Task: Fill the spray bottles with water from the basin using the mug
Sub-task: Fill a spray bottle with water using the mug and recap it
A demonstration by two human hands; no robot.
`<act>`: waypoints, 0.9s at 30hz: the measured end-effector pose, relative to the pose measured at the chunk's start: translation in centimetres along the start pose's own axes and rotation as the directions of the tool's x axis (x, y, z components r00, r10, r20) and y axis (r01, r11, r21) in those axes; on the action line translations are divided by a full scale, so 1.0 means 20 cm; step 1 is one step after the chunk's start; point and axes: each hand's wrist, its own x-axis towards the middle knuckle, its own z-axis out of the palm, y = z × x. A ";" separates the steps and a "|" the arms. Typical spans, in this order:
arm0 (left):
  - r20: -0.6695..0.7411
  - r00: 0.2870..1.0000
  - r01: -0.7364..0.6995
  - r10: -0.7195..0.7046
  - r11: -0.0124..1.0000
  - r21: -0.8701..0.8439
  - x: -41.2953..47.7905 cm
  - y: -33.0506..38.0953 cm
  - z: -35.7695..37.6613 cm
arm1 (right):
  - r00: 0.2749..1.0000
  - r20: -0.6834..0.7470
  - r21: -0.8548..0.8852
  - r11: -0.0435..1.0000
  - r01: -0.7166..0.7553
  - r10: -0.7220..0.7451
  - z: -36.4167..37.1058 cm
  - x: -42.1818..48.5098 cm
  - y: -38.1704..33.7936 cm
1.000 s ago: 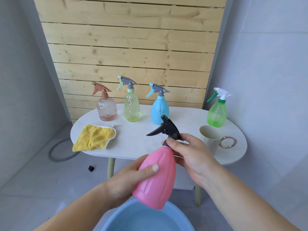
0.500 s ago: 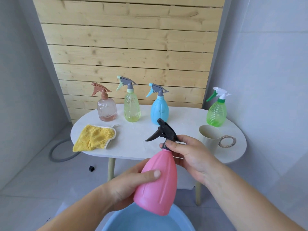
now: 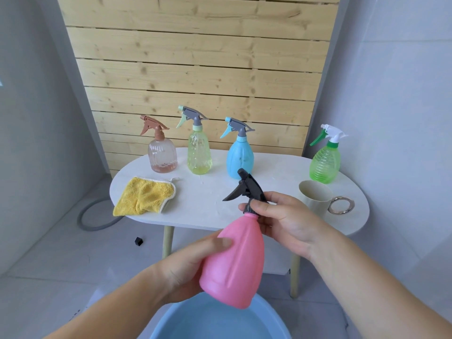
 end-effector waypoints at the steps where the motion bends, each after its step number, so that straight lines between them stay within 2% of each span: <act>1: 0.009 1.000 0.011 -0.011 0.999 -0.030 0.00 0.00 -0.02 | 0.999 0.032 0.021 1.000 -0.002 0.002 -0.01 0.00 -0.01; 4: 0.043 0.999 0.036 -0.032 0.995 -0.090 -0.01 -0.02 -0.05 | 0.997 0.071 0.146 0.989 0.019 -0.030 -0.03 0.02 -0.06; 6: 0.044 0.997 0.064 -0.060 0.994 -0.085 -0.01 -0.04 -0.06 | 0.996 -0.012 0.200 0.976 0.088 -0.088 -0.05 0.04 -0.09; 7: 0.029 0.997 0.070 -0.069 0.996 -0.061 -0.01 -0.04 -0.06 | 0.988 -0.086 0.168 0.976 0.141 -0.127 -0.06 0.06 -0.11; 10: -0.068 0.997 0.051 -0.043 0.990 0.132 -0.01 -0.07 -0.09 | 0.914 -0.315 0.039 0.959 0.282 -0.256 -0.08 0.11 -0.14; 14: -0.203 0.975 0.170 -0.095 0.903 0.395 -0.02 -0.11 -0.15 | 0.789 -0.518 -0.050 0.932 0.359 -0.331 -0.11 0.21 -0.13; 17: -0.241 0.964 0.207 -0.115 0.892 0.403 -0.04 -0.13 -0.18 | 0.764 -0.575 -0.053 0.946 0.320 -0.291 -0.12 0.32 -0.04; 22: -0.236 0.968 0.173 -0.082 0.902 0.397 -0.04 -0.13 -0.19 | 0.805 -0.571 -0.100 0.987 0.126 -0.161 -0.11 0.48 0.16; 25: -0.218 0.973 0.164 -0.077 0.896 0.412 -0.03 -0.14 -0.19 | 0.793 -0.588 -0.215 0.976 0.032 -0.155 -0.11 0.54 0.21; 27: -0.215 0.974 0.163 -0.077 0.893 0.420 -0.03 -0.14 -0.19 | 0.774 -0.605 -0.353 0.934 -0.052 -0.186 -0.12 0.56 0.23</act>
